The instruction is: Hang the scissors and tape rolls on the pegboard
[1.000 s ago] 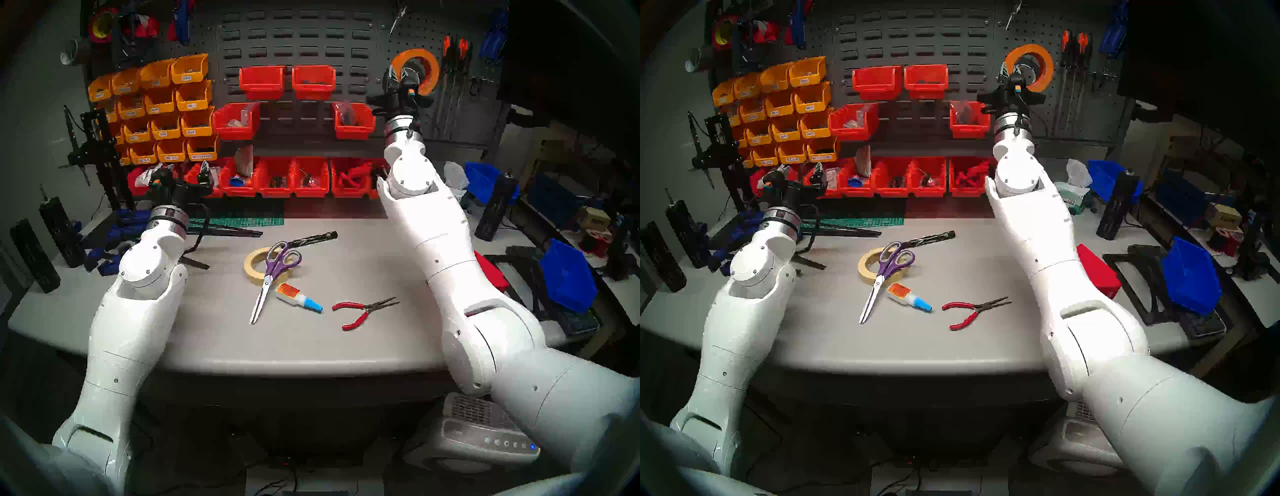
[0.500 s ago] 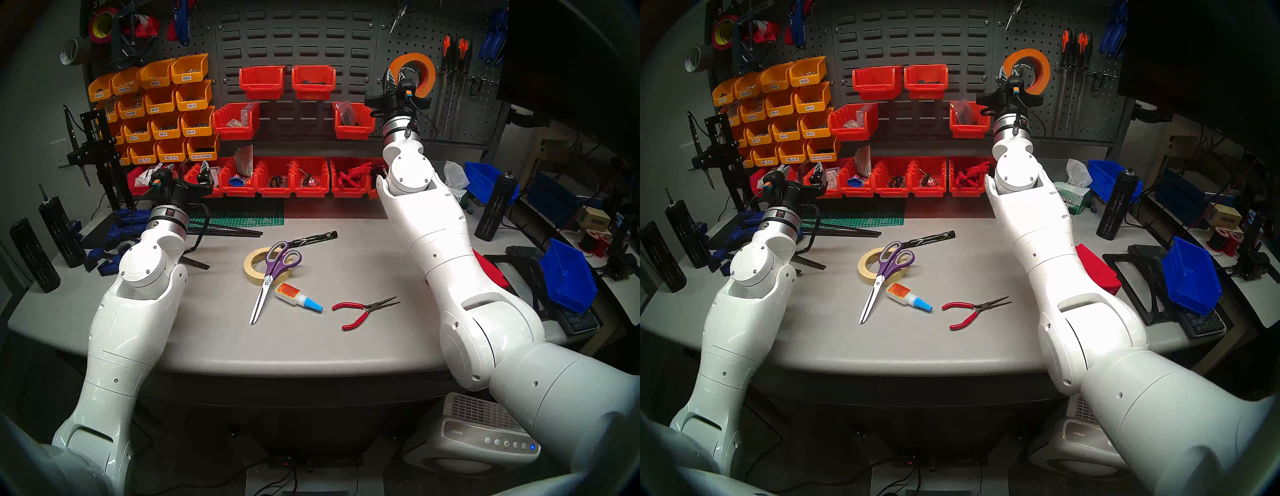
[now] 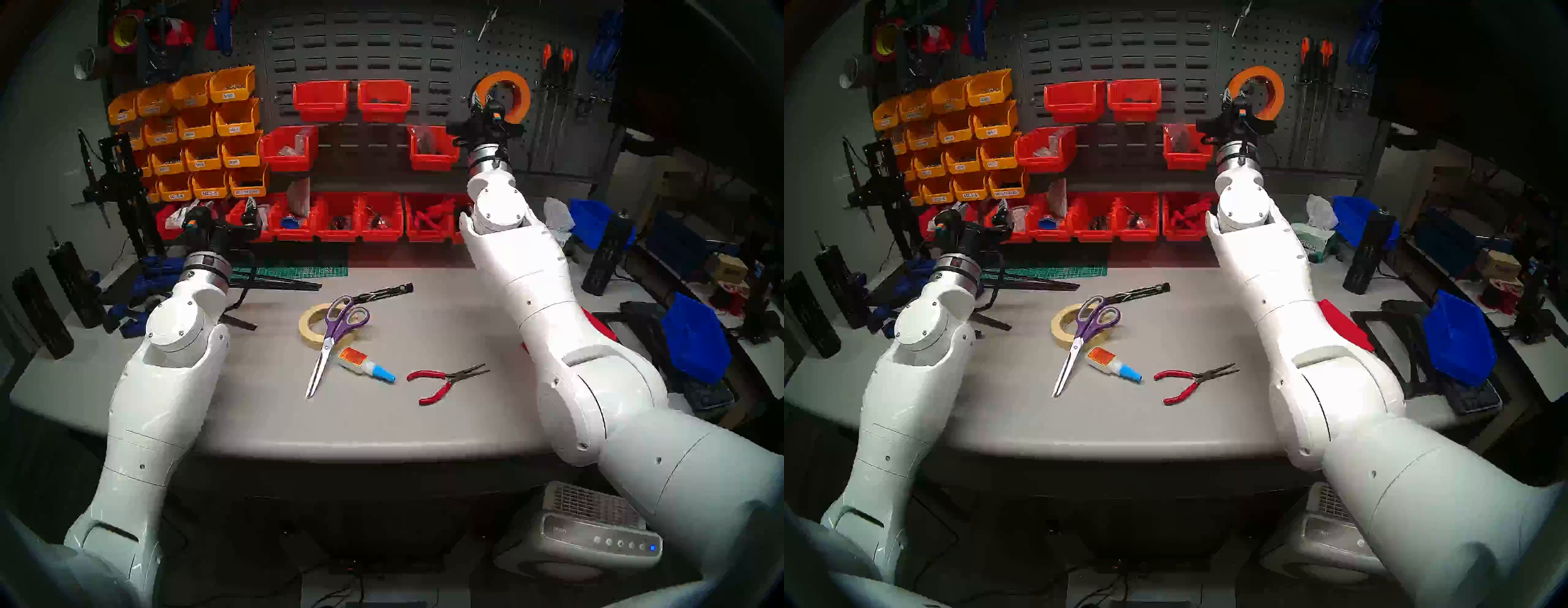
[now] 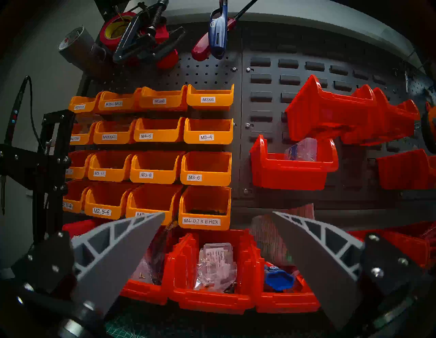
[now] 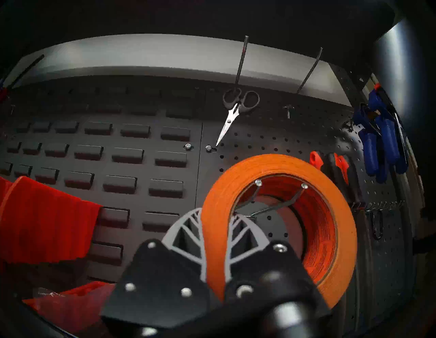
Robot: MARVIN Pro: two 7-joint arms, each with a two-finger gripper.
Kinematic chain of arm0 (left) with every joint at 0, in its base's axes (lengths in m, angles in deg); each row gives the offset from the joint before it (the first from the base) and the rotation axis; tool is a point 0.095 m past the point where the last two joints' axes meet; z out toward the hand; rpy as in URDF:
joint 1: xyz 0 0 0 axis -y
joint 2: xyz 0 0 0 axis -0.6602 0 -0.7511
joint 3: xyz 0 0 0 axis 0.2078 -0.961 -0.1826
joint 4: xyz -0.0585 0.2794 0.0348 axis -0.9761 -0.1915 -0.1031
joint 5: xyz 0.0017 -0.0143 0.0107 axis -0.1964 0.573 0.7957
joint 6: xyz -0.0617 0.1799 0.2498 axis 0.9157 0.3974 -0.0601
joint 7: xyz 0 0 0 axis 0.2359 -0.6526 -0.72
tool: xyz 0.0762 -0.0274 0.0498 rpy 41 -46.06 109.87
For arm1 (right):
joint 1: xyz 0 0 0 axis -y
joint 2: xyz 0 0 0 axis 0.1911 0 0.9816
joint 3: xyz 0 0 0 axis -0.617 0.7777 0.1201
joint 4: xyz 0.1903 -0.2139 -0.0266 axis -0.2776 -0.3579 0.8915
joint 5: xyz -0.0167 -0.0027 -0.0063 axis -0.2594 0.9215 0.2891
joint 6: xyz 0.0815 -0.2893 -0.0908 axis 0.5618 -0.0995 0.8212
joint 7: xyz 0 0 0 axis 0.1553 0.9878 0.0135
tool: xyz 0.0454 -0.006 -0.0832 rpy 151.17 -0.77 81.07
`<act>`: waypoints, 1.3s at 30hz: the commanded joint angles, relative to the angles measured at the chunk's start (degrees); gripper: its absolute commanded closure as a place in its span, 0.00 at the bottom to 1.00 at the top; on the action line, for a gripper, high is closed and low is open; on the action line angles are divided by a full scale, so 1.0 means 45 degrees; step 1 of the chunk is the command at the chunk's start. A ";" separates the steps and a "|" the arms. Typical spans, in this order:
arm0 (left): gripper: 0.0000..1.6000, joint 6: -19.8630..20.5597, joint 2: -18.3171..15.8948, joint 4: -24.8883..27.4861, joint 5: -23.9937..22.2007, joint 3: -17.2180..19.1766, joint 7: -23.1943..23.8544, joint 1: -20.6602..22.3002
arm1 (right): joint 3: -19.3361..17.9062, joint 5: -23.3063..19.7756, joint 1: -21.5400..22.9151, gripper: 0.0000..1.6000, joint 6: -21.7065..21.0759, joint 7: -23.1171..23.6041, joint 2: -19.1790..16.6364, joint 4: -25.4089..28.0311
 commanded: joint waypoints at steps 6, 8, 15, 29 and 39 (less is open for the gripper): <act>0.00 -0.0173 -0.0007 0.0367 0.0014 0.0111 -0.0020 0.0429 | -0.0077 -0.0004 0.1395 1.00 0.0372 0.0158 0.0236 -0.0740; 0.00 -0.0173 -0.0008 0.0366 0.0014 0.0111 -0.0020 0.0429 | -0.0113 -0.0032 0.1512 1.00 0.0401 0.0194 0.0263 -0.0953; 0.00 -0.0171 -0.0009 0.0366 0.0014 0.0111 -0.0019 0.0428 | -0.0230 -0.0058 0.1992 1.00 0.0608 0.0369 0.0351 -0.1917; 0.00 -0.0173 -0.0008 0.0366 0.0014 0.0111 -0.0020 0.0429 | -0.0418 -0.0003 0.2890 1.00 0.1210 0.0560 0.0524 -0.3766; 0.00 -0.0178 -0.0005 0.0368 0.0016 0.0111 -0.0023 0.0431 | -0.0513 0.0026 0.3309 1.00 0.1621 0.0636 0.0649 -0.4734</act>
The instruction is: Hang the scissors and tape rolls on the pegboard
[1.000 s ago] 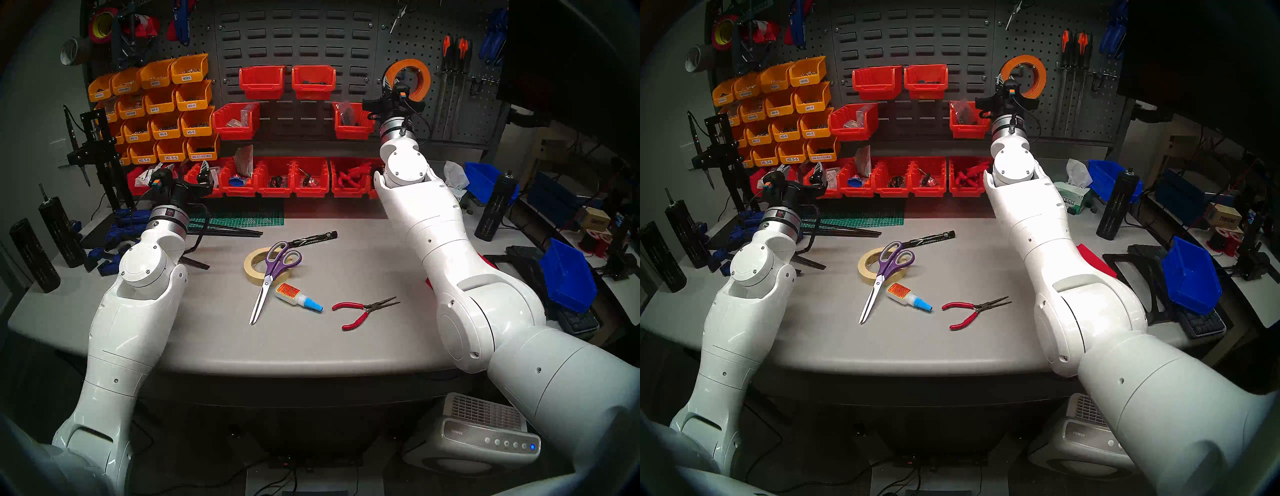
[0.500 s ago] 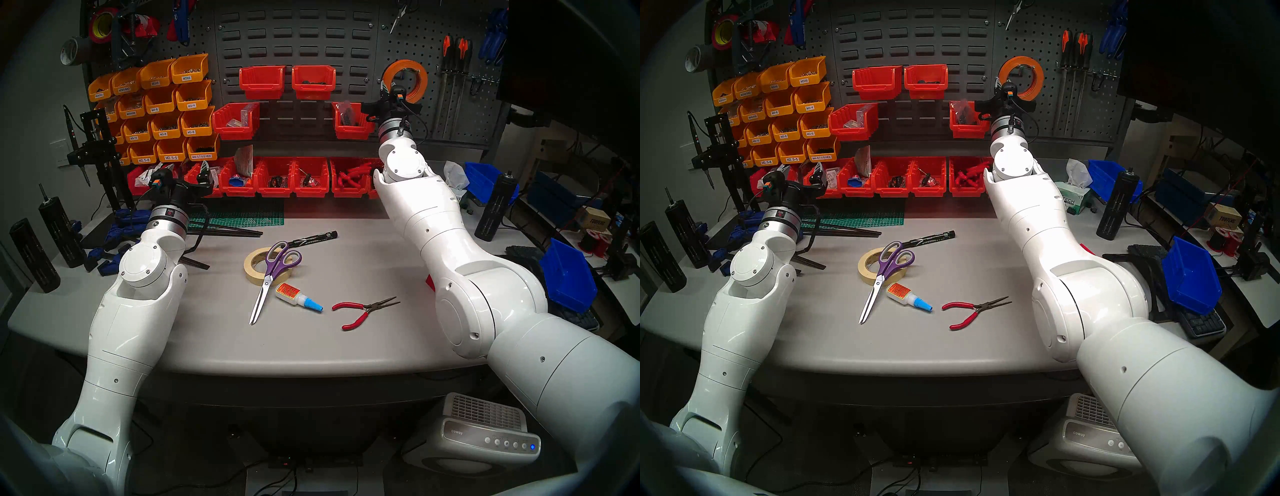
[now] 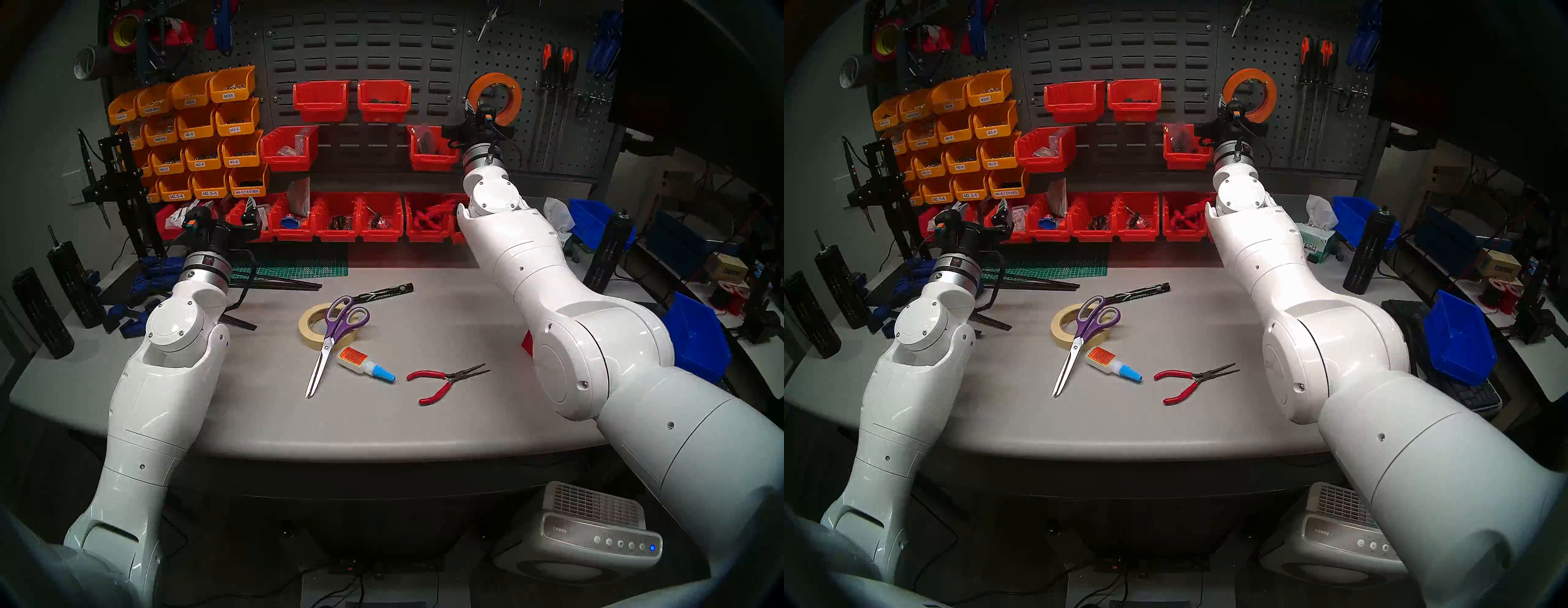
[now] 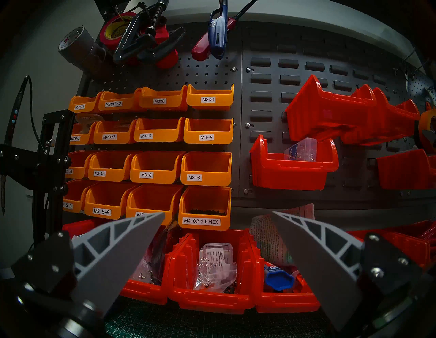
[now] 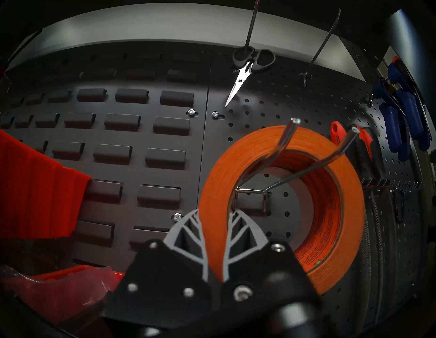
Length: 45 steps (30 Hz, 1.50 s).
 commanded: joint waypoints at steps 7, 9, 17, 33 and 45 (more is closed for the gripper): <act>0.00 -0.0181 -0.0003 0.0368 0.0017 0.0111 -0.0025 0.0433 | -0.0012 0.0091 0.1062 0.00 0.0529 0.0064 0.0092 -0.0556; 0.00 -0.0182 -0.0002 0.0368 0.0017 0.0111 -0.0025 0.0433 | -0.0022 0.0122 0.1125 0.00 0.0618 0.0023 0.0112 -0.0736; 0.00 -0.0184 -0.0001 0.0369 0.0018 0.0111 -0.0027 0.0434 | -0.0017 0.0165 0.1256 0.00 0.0771 -0.0004 0.0147 -0.1063; 0.00 -0.0168 -0.0010 0.0365 0.0013 0.0111 -0.0017 0.0426 | 0.0124 0.0388 0.0327 0.00 0.1167 0.0138 -0.0458 0.1048; 0.00 -0.0167 -0.0011 0.0365 0.0012 0.0111 -0.0017 0.0426 | 0.0148 0.0439 -0.0798 0.00 0.0914 0.0065 -0.0820 0.2726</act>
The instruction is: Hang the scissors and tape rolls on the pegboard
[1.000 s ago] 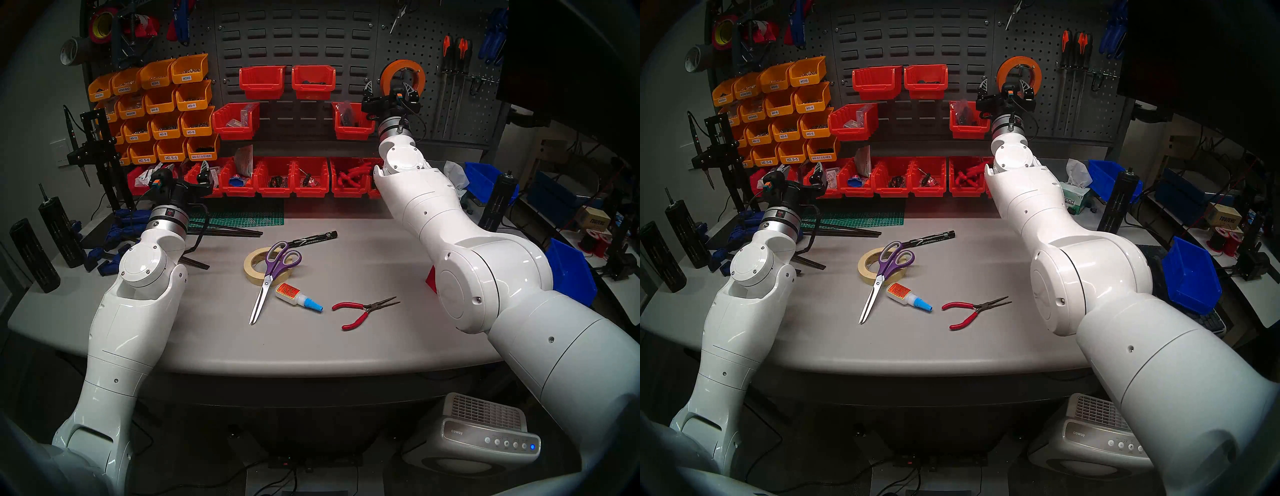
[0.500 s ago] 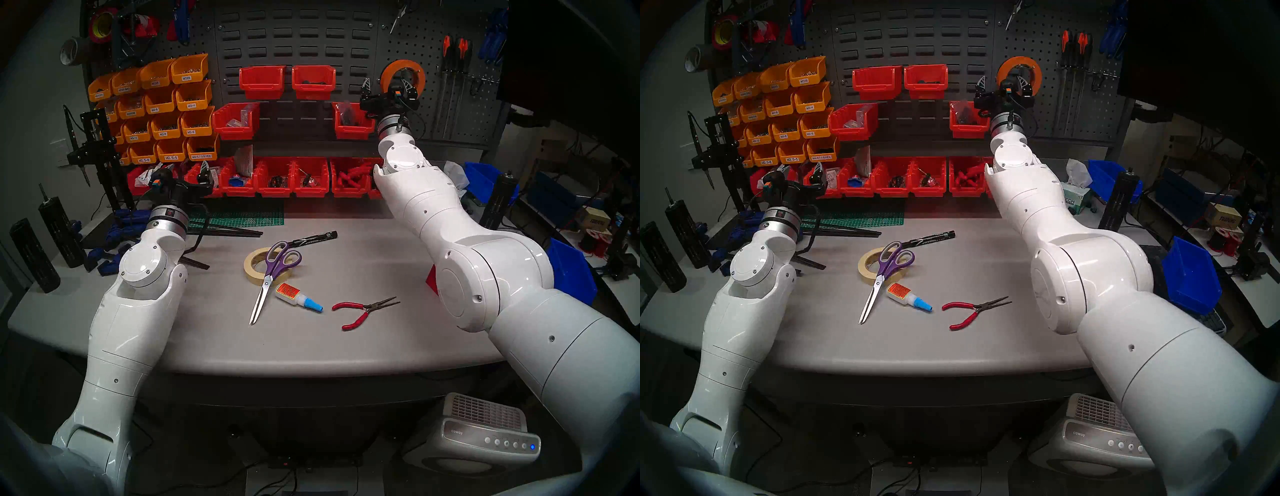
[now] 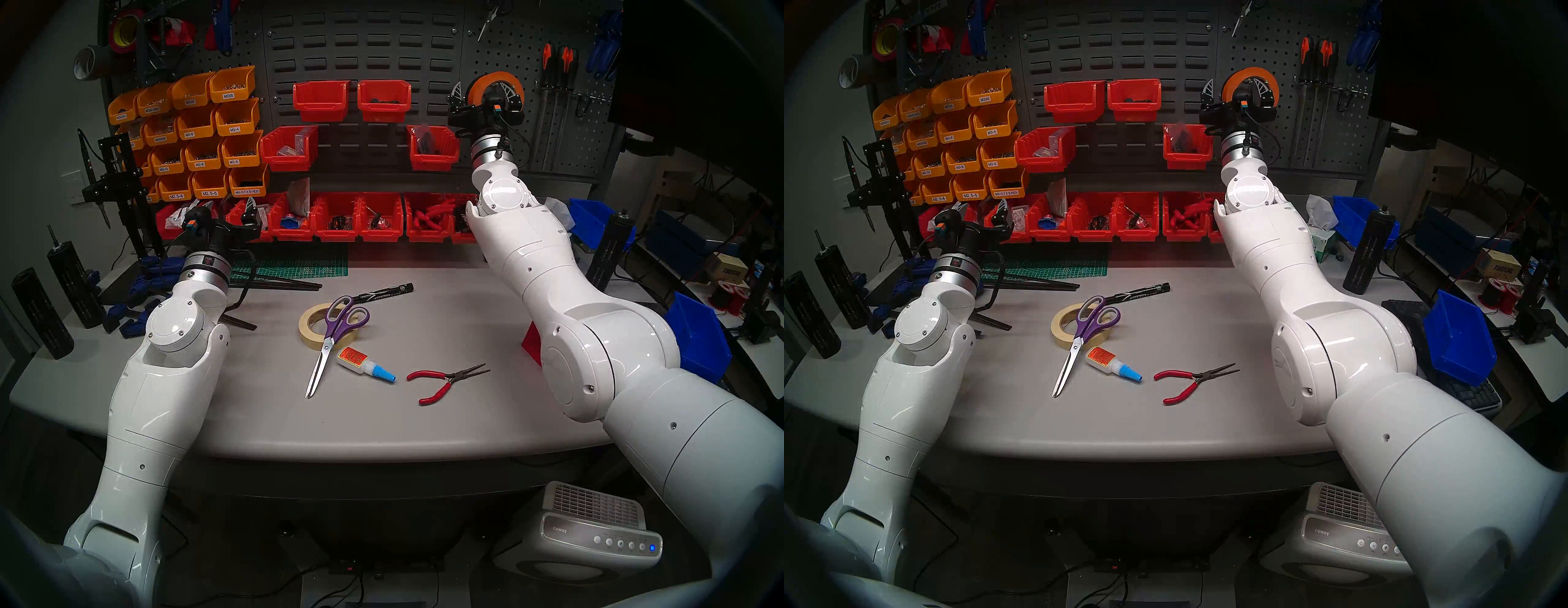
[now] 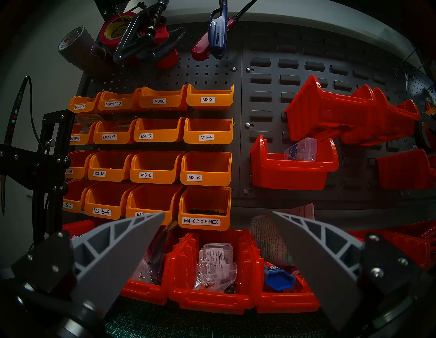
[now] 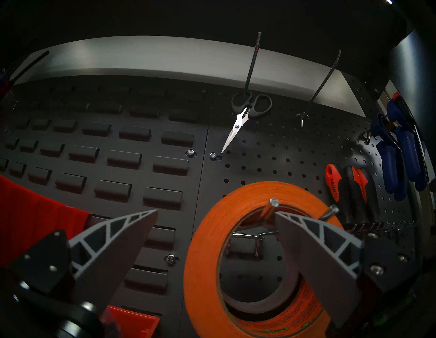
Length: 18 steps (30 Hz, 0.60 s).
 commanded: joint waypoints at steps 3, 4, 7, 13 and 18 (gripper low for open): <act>0.00 -0.0166 -0.0011 0.0364 0.0012 0.0110 -0.0016 0.0425 | -0.0038 0.0006 -0.0381 0.00 -0.0117 -0.0001 -0.0230 0.1567; 0.00 -0.0166 -0.0012 0.0364 0.0012 0.0110 -0.0016 0.0424 | -0.0029 -0.0004 -0.0553 0.00 -0.0175 0.0016 -0.0256 0.1810; 0.00 -0.0165 -0.0012 0.0364 0.0012 0.0110 -0.0016 0.0424 | -0.0031 -0.0054 -0.0885 0.00 -0.0338 0.0065 -0.0283 0.2292; 0.00 -0.0166 -0.0012 0.0364 0.0012 0.0110 -0.0016 0.0425 | -0.0021 -0.0110 -0.1381 0.00 -0.0801 0.0157 -0.0322 0.3095; 0.00 -0.0167 -0.0011 0.0364 0.0012 0.0110 -0.0017 0.0425 | -0.0043 -0.0159 -0.1765 0.00 -0.1377 0.0308 -0.0410 0.3892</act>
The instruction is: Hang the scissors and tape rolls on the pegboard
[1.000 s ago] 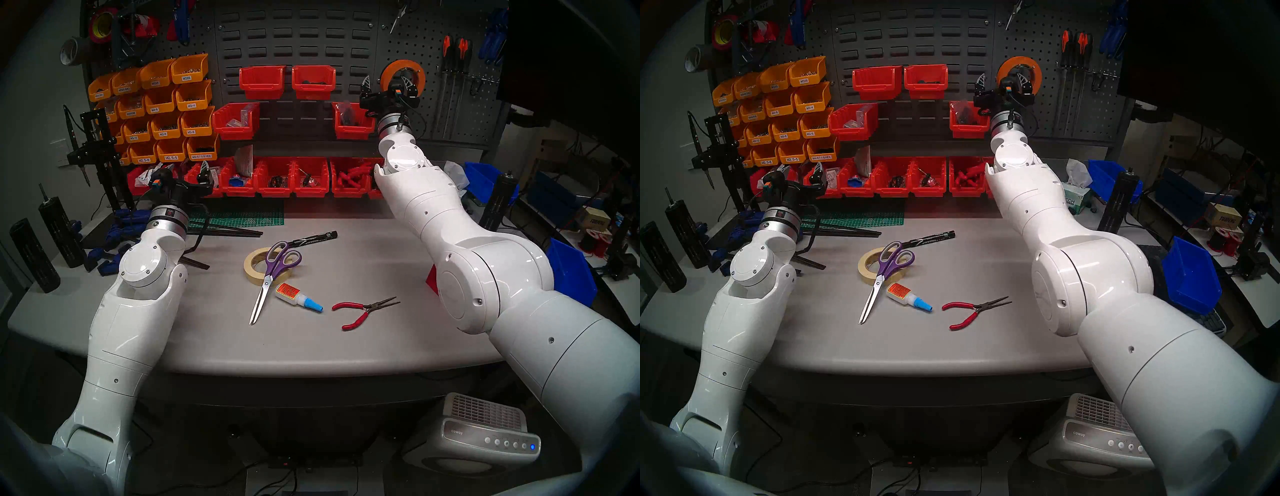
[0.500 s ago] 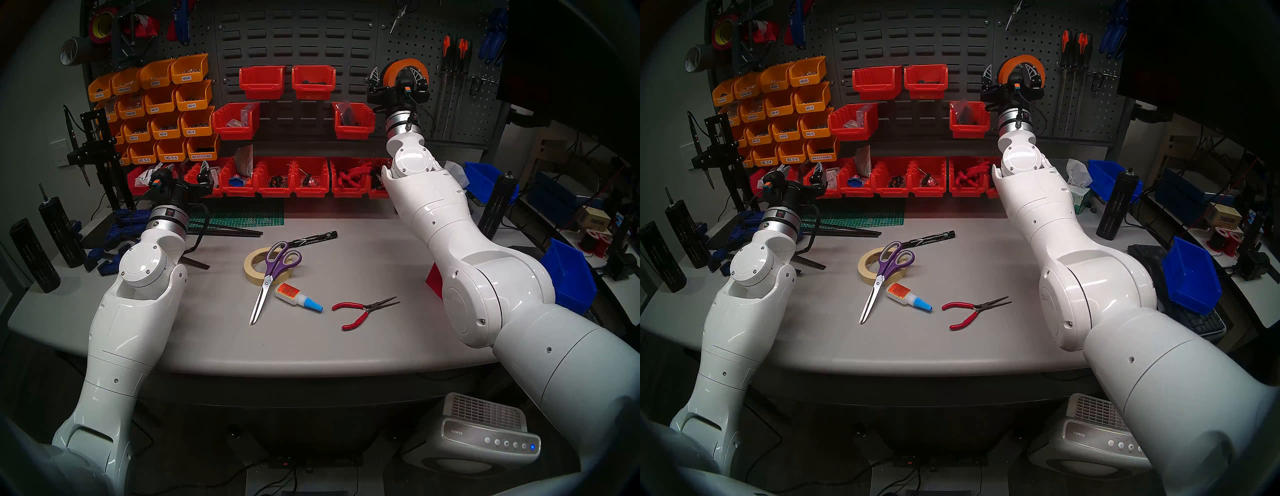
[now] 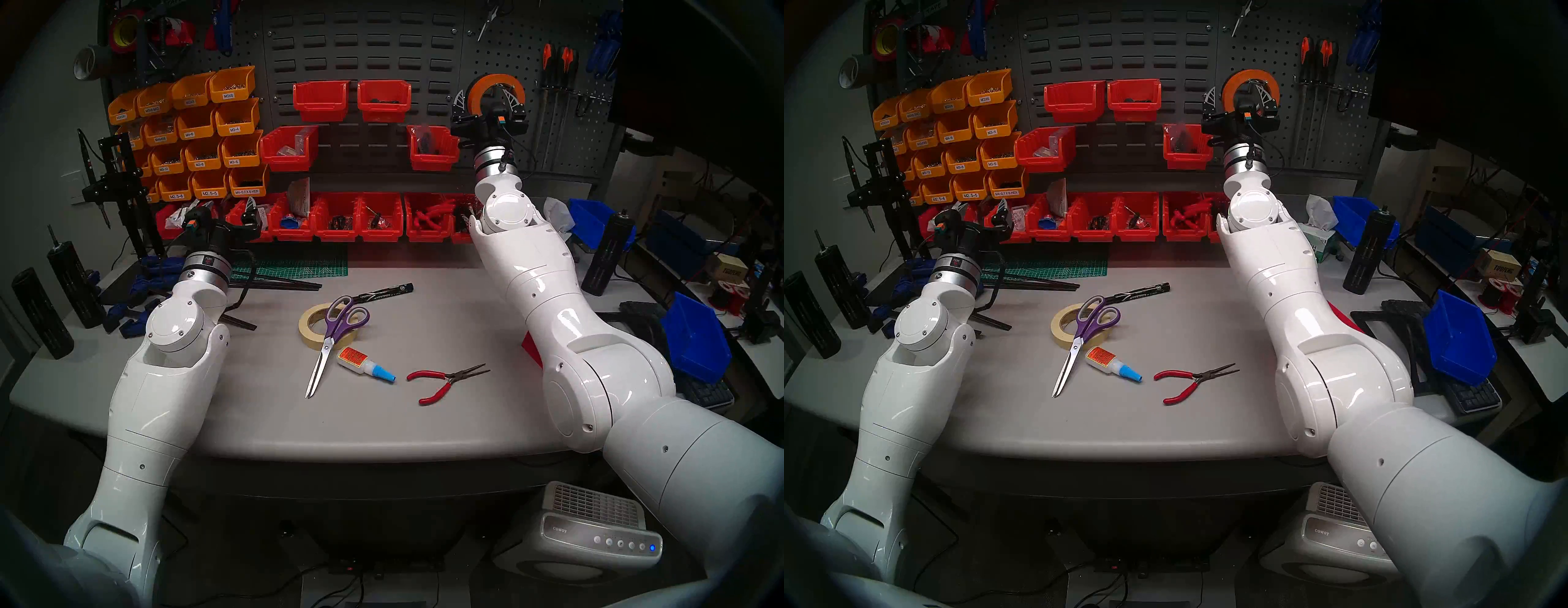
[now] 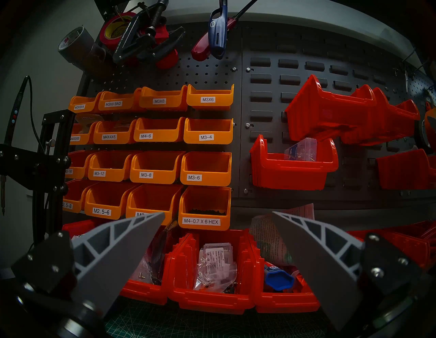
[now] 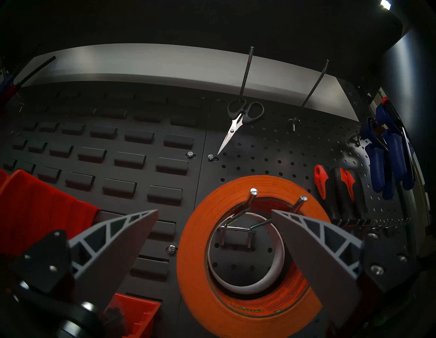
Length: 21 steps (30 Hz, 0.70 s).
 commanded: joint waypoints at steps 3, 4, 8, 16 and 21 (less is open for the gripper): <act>0.00 -0.0166 -0.0011 0.0364 0.0012 0.0110 -0.0017 0.0425 | -0.0045 -0.0110 -0.0200 0.00 -0.0694 0.0200 -0.0128 0.1678; 0.00 -0.0166 -0.0011 0.0364 0.0012 0.0110 -0.0016 0.0425 | -0.0041 -0.0112 -0.0269 0.00 -0.0783 0.0215 -0.0150 0.1830; 0.00 -0.0161 -0.0014 0.0362 0.0011 0.0110 -0.0014 0.0421 | -0.0039 -0.0015 -0.0465 0.00 -0.0996 0.0249 -0.0360 0.2290; 0.00 -0.0155 -0.0018 0.0358 0.0010 0.0109 -0.0010 0.0417 | -0.0238 -0.0014 -0.0950 0.00 -0.1483 0.0320 -0.0684 0.3449; 0.00 -0.0157 -0.0016 0.0359 0.0010 0.0110 -0.0010 0.0418 | -0.0358 -0.0055 -0.1455 0.00 -0.2016 0.0402 -0.0817 0.4379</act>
